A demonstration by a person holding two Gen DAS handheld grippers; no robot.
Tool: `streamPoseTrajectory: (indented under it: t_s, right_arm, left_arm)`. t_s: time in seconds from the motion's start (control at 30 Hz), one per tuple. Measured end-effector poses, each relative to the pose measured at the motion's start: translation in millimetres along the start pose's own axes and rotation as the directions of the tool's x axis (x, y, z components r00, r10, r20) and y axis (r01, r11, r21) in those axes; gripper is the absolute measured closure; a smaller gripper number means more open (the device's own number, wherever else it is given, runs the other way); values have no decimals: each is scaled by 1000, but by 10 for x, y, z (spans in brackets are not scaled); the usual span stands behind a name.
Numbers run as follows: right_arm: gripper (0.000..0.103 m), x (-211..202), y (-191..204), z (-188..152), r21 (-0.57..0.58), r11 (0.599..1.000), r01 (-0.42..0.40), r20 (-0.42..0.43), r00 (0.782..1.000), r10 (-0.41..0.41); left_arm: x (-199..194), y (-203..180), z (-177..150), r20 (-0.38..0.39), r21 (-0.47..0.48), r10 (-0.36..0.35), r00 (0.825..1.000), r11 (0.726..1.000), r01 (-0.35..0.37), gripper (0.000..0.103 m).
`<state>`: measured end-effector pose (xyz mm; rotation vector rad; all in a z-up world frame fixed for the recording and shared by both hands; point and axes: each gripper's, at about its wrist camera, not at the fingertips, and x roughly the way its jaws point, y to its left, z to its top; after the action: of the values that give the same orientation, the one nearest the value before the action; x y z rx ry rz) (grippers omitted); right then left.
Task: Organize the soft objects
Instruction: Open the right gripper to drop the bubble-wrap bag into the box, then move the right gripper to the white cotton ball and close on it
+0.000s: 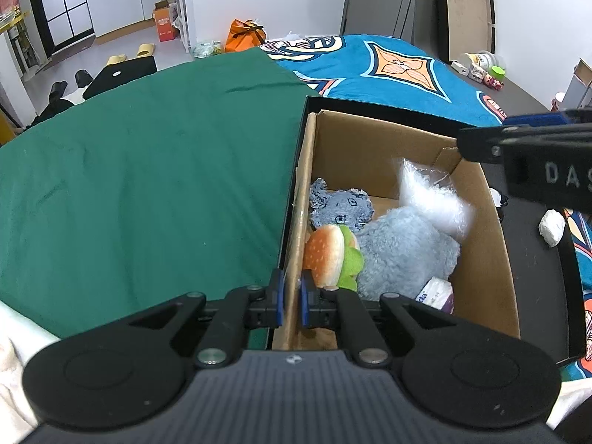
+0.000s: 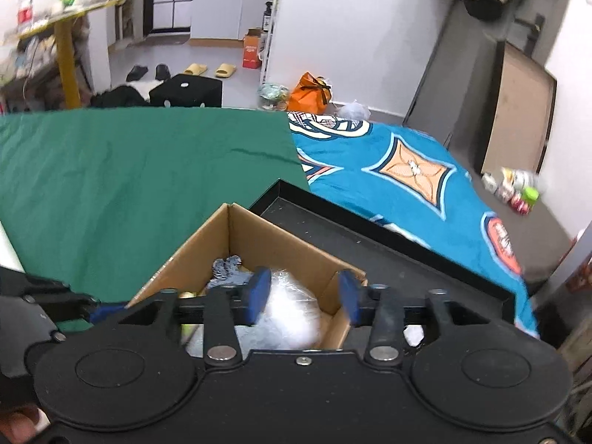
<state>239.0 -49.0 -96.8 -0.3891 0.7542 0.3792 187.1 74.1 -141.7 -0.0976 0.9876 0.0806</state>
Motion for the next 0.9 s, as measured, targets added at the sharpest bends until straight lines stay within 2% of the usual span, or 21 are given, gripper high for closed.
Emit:
streamPoseTrajectory:
  t_s: [0.2, 0.47, 0.53, 0.6, 0.67, 0.7, 0.77, 0.87, 0.9]
  right_arm:
    - [50, -53, -30, -23, -20, 1000, 11, -6, 1000, -11]
    - [34, -140, -176, -141, -19, 999, 42, -1, 999, -42]
    - [25, -161, -228, -181, -16, 999, 49, 3, 999, -49]
    - [22, -178, -296, -228, -5, 998, 55, 4, 998, -55]
    - [21, -181, -376, -270, 14, 998, 61, 0, 998, -62]
    - [21, -184, -427, -298, 28, 998, 65, -1, 998, -65]
    - [20, -185, -510, -359, 42, 996, 75, -6, 997, -75]
    - [20, -175, -634, -458, 58, 995, 86, -13, 996, -85]
    - [21, -167, -677, -496, 67, 994, 83, -16, 997, -82]
  left_arm:
    - [2, -15, -2, -1, 12, 8, 1000, 1000, -8, 95]
    - [-57, -87, 6, 16, 42, 24, 1000, 999, -24, 90]
    - [-61, -96, 6, 13, 48, 30, 999, 998, -31, 88]
    - [-63, -117, 4, 8, 62, 38, 999, 997, -38, 82]
    - [-75, -126, 11, 8, 63, 35, 999, 997, -36, 64]
    - [-93, -134, 18, 14, 64, 33, 999, 997, -34, 60]
    - [-126, -157, 28, 28, 71, 35, 999, 997, -37, 45]
    - [-145, -184, 42, 29, 70, 35, 999, 997, -37, 30]
    - [-142, -198, 44, 29, 73, 37, 999, 997, -39, 29]
